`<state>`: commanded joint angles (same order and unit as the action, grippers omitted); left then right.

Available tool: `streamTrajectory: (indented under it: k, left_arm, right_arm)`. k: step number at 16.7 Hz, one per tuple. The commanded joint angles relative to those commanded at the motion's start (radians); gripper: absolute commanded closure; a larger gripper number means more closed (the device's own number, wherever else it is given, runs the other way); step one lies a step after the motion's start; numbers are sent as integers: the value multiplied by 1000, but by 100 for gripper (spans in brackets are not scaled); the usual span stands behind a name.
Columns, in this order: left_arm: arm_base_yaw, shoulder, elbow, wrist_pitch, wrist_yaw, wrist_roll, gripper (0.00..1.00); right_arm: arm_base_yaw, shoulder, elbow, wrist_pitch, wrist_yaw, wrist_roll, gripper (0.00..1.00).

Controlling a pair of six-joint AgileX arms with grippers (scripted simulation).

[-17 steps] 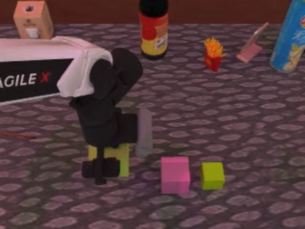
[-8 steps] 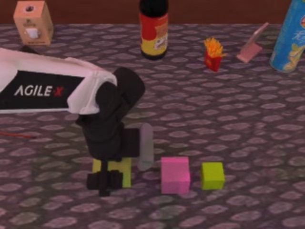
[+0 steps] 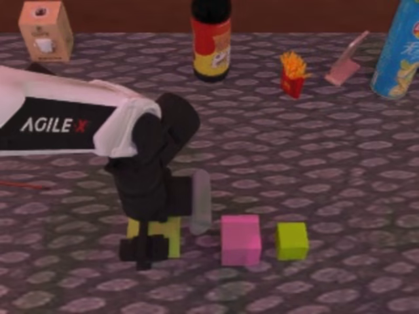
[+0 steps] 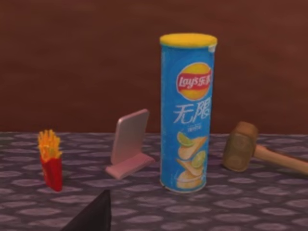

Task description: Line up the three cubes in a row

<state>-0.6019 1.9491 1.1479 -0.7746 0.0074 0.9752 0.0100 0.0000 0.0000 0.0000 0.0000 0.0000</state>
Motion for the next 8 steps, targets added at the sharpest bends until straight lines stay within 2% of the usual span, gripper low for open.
streamTrajectory:
  k: [5,8]
  left_arm:
    - [0,0,0,0,0,0,2]
    - [0,0,0,0,0,0,0]
  right_arm:
    - [0,0,0,0,0,0,0]
    - [0,0,0,0,0,0,0]
